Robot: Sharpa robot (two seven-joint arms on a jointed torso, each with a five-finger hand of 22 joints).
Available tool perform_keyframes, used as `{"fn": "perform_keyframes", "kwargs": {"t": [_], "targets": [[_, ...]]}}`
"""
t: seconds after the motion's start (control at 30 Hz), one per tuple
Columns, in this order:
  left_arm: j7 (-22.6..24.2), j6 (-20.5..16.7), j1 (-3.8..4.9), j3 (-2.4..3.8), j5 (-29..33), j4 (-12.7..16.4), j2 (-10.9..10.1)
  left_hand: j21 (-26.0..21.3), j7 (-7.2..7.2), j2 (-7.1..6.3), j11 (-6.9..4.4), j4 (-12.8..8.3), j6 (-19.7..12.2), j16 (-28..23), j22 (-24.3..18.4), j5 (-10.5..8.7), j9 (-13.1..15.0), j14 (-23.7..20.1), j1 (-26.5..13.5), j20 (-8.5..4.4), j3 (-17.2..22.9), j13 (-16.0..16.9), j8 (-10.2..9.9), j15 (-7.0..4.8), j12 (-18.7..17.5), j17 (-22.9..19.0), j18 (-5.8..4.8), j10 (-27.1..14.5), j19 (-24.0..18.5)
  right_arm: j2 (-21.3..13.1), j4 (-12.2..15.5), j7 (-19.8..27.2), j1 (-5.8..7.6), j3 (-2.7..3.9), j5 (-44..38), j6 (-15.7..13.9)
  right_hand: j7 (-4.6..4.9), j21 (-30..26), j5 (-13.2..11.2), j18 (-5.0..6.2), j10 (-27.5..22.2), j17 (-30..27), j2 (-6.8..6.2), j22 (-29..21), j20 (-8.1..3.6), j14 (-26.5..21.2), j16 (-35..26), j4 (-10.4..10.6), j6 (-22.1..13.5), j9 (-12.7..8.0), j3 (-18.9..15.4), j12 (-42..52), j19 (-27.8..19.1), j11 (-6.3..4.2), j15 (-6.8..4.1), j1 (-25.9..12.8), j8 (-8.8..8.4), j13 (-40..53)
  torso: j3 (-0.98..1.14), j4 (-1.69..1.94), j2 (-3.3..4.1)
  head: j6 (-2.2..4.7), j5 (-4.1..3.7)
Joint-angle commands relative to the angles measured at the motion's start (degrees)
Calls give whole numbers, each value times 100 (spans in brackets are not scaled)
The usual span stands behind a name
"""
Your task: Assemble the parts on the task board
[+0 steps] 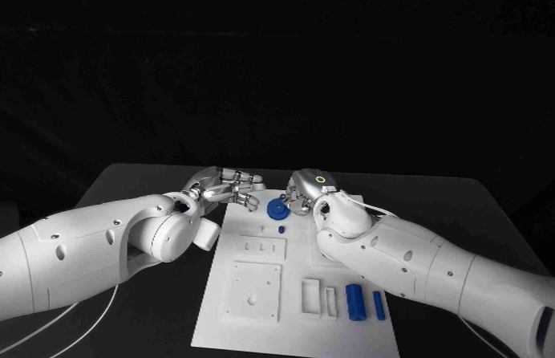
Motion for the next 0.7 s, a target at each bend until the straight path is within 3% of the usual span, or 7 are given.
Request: {"fn": "perform_keyframes", "kwargs": {"t": [0.03,0.7], "targets": [[30,78,4,3,-10,6,16,-1,-19,17,-12,37,-24,-6,-5,16,-1,-4,-15,0,7,7,-16,-29,-5,-8,89,-30,-26,-12,3,60,-7,-9,78,211,11,-28,-32,-82,-24,-6,68,498,11,17,-40,-26,-50,-21,59,-33,-19,8,-29,-27,-26,-18,-1,1,2,0,-6],[26,81,4,3,-10,4,6,-1,-19,17,-12,37,-24,-6,-5,16,-1,-4,-15,0,7,7,-16,-29,-5,-8,89,-30,-26,-120,79,249,-7,-37,215,440,31,-20,-33,-62,-31,13,24,500,31,20,-49,-217,43,-144,-52,-8,-23,26,-18,-19,-29,8,2,5,2,-9,-6]]}}
